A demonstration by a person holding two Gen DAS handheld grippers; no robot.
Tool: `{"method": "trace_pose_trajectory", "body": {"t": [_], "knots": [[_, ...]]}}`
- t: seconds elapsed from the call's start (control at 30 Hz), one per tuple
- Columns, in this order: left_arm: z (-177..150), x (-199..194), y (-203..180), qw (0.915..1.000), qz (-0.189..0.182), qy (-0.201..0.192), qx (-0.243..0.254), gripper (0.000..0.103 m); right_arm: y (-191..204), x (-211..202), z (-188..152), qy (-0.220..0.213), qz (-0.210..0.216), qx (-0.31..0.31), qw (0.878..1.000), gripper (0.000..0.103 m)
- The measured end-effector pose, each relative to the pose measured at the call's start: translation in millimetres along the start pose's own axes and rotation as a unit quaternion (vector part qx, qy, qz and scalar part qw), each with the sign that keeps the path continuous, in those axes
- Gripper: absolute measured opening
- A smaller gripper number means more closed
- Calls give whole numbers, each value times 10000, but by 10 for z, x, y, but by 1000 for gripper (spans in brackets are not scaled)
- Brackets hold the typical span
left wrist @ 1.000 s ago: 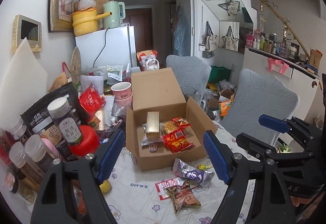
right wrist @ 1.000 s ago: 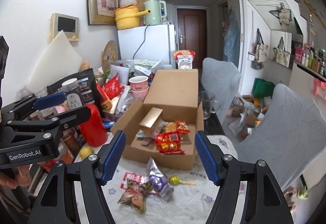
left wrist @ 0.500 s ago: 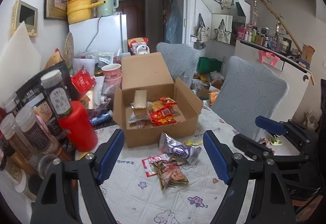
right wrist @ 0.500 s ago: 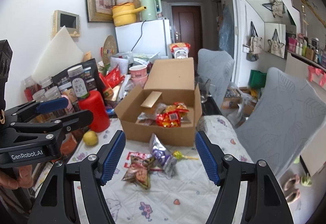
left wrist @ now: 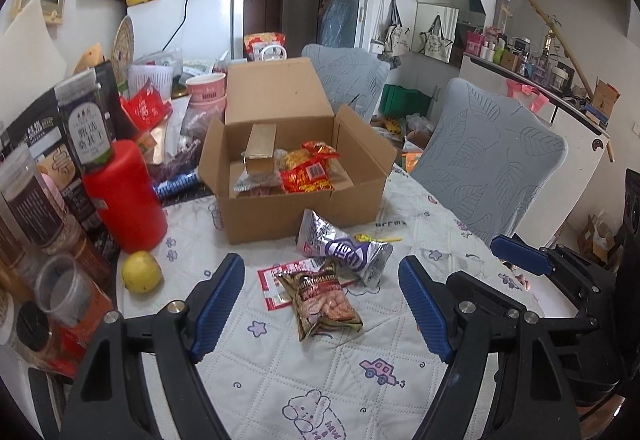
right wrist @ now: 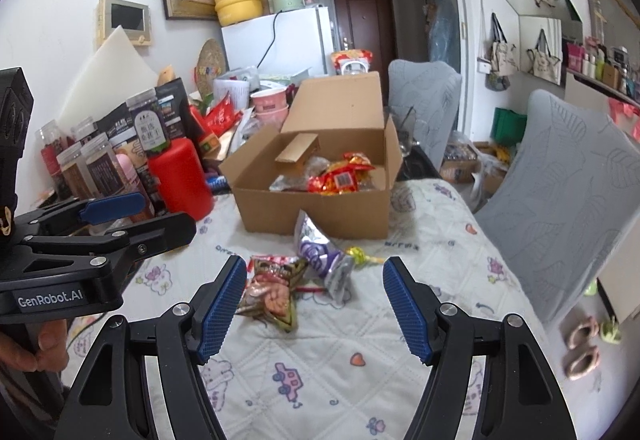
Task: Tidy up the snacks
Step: 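Lift both tools out of the box and back toward the remaining snacks, then grasp the Nutritious Cereal bag with the left tool while the right tool grasps the silver-purple bag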
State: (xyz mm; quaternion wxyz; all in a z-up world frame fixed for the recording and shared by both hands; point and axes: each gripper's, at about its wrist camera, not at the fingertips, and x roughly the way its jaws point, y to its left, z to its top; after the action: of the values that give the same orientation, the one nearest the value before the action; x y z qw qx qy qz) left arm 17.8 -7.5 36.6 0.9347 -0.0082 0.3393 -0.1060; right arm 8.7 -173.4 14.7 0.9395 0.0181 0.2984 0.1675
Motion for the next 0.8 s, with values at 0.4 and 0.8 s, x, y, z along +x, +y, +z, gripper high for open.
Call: {"method": "trace_pose_trajectory", "body": {"t": [0.4, 0.8], "knots": [[-225, 539, 121, 9982, -97, 431, -404, 80, -255, 425, -226, 343, 29, 142, 9993, 71], [-350, 1151, 100, 9945, 112, 965, -390, 80, -468, 794, -371, 743, 91, 275, 9968, 71]]}}
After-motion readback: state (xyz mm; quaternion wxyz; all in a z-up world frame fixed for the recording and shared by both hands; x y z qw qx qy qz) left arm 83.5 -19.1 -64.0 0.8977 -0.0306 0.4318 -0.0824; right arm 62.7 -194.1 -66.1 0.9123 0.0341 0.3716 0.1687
